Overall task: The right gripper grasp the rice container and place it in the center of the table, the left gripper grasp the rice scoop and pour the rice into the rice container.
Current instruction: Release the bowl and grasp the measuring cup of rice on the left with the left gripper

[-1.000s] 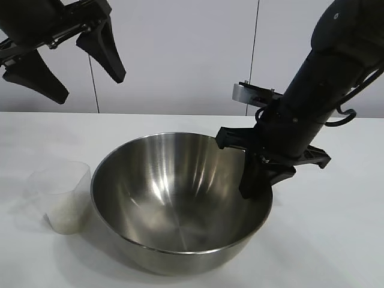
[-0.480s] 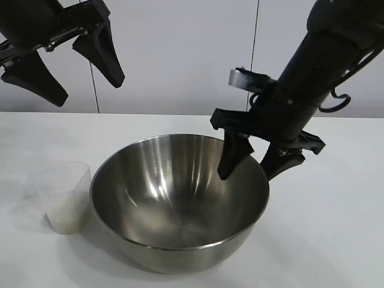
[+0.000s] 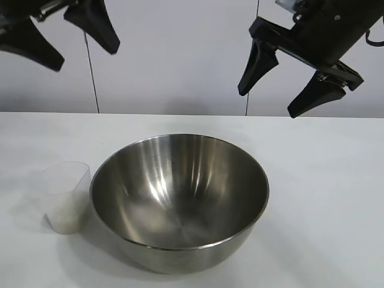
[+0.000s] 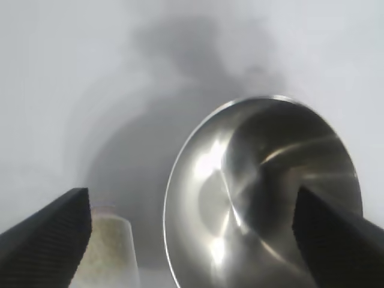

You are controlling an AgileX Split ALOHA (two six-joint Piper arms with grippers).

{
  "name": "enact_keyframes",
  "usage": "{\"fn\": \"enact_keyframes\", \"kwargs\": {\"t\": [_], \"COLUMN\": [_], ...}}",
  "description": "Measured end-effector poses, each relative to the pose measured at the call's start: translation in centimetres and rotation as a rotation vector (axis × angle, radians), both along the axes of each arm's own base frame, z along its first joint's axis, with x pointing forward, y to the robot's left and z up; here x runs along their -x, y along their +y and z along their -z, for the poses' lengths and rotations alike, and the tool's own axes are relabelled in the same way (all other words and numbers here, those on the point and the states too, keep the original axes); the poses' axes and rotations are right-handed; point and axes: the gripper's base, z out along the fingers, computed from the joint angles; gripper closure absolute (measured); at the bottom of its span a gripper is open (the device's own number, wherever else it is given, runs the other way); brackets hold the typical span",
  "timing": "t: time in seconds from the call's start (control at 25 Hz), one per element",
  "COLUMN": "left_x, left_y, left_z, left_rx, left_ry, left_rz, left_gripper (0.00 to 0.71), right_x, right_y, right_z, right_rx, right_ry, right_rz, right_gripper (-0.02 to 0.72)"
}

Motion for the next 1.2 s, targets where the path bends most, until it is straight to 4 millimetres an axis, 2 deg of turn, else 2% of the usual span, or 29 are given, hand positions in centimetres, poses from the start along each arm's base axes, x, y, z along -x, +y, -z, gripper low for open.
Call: {"fn": "enact_keyframes", "kwargs": {"t": [0.08, 0.16, 0.32, 0.48, 0.64, 0.76, 1.2], "left_x": [1.2, 2.1, 4.1, 6.5, 9.0, 10.1, 10.4], "left_y": [1.3, 2.5, 4.0, 4.9, 4.8, 4.7, 5.0], "left_z": [1.7, 3.7, 6.7, 10.1, 14.5, 16.8, 22.7], "left_rx": [-0.055, -0.085, -0.031, 0.011, -0.016, -0.016, -0.172], "left_ry": [-0.168, -0.244, -0.271, -0.26, -0.087, 0.043, 0.345], "left_rz": [-0.101, -0.186, -0.267, -0.251, -0.129, -0.084, -0.099], "left_gripper": [0.093, 0.098, 0.101, 0.102, 0.102, 0.105, 0.105], "right_x": [0.0, 0.0, 0.0, 0.0, 0.0, 0.0, 0.1], "right_y": [0.0, 0.0, 0.0, 0.0, 0.0, 0.0, 0.0], "right_z": [0.0, 0.0, 0.0, 0.0, 0.0, 0.0, 0.0], "right_rx": [0.0, 0.001, 0.002, 0.003, 0.003, 0.003, 0.01], "right_ry": [-0.002, -0.005, -0.006, -0.007, -0.006, -0.004, 0.001], "right_rz": [0.0, -0.001, -0.002, -0.005, -0.005, -0.007, -0.015], "right_gripper": [0.093, 0.093, 0.093, 0.093, 0.093, 0.093, 0.093]}}
